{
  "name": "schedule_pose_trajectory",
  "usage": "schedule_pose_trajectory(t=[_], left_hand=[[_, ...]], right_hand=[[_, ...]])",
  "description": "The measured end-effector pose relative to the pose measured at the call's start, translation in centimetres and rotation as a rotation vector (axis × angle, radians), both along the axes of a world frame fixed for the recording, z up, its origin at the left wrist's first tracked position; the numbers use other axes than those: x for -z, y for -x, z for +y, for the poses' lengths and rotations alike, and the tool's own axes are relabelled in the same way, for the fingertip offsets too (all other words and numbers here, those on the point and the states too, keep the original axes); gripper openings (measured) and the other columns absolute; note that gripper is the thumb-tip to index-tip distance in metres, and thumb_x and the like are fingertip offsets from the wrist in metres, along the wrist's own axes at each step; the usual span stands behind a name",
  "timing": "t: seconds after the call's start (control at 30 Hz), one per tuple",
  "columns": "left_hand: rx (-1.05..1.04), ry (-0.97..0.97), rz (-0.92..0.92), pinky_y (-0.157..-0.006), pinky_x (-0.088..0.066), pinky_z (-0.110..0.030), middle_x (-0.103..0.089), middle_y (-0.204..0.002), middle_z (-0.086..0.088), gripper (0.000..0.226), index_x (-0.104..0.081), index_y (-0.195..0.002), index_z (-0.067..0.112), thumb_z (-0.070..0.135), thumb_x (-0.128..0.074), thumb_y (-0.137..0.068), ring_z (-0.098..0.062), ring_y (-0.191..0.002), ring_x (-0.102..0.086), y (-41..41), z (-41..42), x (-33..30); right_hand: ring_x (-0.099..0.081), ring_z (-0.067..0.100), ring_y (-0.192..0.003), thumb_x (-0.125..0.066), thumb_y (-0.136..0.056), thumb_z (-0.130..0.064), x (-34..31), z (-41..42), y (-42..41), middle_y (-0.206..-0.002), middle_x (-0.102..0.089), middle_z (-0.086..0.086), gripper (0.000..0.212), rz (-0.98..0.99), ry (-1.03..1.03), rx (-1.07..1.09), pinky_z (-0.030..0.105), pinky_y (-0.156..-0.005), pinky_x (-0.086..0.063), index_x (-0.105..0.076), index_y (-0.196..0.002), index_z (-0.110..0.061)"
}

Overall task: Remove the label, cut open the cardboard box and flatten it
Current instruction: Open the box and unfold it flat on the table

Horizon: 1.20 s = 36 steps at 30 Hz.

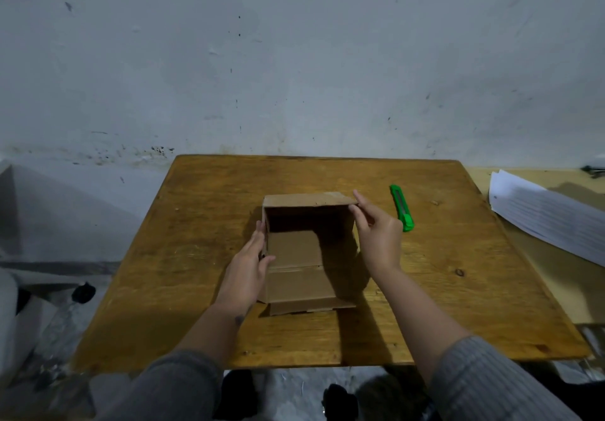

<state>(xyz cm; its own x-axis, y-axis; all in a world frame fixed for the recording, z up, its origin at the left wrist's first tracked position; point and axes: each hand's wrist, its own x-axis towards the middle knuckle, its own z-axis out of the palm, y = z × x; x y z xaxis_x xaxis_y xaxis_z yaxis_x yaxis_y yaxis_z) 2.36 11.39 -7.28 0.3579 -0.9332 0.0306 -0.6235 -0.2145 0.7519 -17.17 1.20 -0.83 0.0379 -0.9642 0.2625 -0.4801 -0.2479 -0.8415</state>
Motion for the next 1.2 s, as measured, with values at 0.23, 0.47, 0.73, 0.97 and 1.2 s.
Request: schedule_pose_trajectory(t=[0.23,0.47,0.73,0.97,1.2], left_hand=[[0.063,0.045,-0.037,-0.107,-0.026,-0.016,-0.017,-0.154,0.02,0.072,-0.01,-0.151,0.035,0.017,-0.054,-0.096,0.001,-0.136,-0.025,-0.3,-0.2,0.1],[0.045,0.08,-0.002,-0.105,-0.029,-0.014,-0.02,-0.152,0.023,0.069,-0.011,-0.149,0.037,0.018,-0.052,-0.097,0.003,-0.135,-0.026,-0.4,-0.8,0.6],[0.031,0.075,-0.129,-0.094,-0.021,0.007,-0.021,-0.152,0.017,0.077,-0.01,-0.15,0.029,0.012,-0.059,-0.092,0.005,-0.13,-0.031,-0.3,-1.5,1.4],[-0.019,0.066,-0.062,-0.104,-0.026,-0.01,-0.017,-0.151,0.022,0.071,-0.006,-0.15,0.034,0.02,-0.051,-0.096,0.005,-0.135,-0.024,0.1,-1.7,1.4],[-0.003,0.054,-0.071,-0.101,-0.024,-0.002,-0.022,-0.154,0.016,0.07,-0.011,-0.151,0.031,0.018,-0.052,-0.096,-0.002,-0.138,-0.029,1.5,-1.0,1.2]], right_hand=[[-0.063,0.009,-0.103,-0.064,-0.087,-0.017,-1.4,-2.8,-2.5,-0.113,-0.069,0.001,0.037,-0.214,-0.008,0.026,0.013,-0.079,-0.051,-0.057,-0.123,-0.019],[-0.048,0.002,-0.118,-0.053,-0.092,-0.004,-0.5,-7.1,-4.8,-0.132,-0.056,-0.002,0.054,-0.041,0.096,-0.066,0.015,-0.099,-0.04,-0.039,-0.142,-0.019],[-0.056,0.023,-0.056,-0.047,-0.097,-0.02,0.7,-12.3,-6.0,-0.07,-0.059,0.009,0.065,0.089,-0.007,-0.03,0.034,-0.052,-0.044,-0.01,-0.147,-0.042],[-0.059,0.017,-0.065,-0.049,-0.094,-0.008,1.8,-12.9,-6.4,-0.079,-0.061,0.007,0.076,0.124,-0.113,-0.022,0.035,-0.062,-0.053,-0.007,-0.147,-0.042],[-0.057,0.013,-0.071,-0.055,-0.092,-0.007,1.4,-11.3,-4.5,-0.083,-0.054,-0.003,0.072,0.027,-0.124,0.088,0.031,-0.064,-0.051,-0.019,-0.145,-0.04]])
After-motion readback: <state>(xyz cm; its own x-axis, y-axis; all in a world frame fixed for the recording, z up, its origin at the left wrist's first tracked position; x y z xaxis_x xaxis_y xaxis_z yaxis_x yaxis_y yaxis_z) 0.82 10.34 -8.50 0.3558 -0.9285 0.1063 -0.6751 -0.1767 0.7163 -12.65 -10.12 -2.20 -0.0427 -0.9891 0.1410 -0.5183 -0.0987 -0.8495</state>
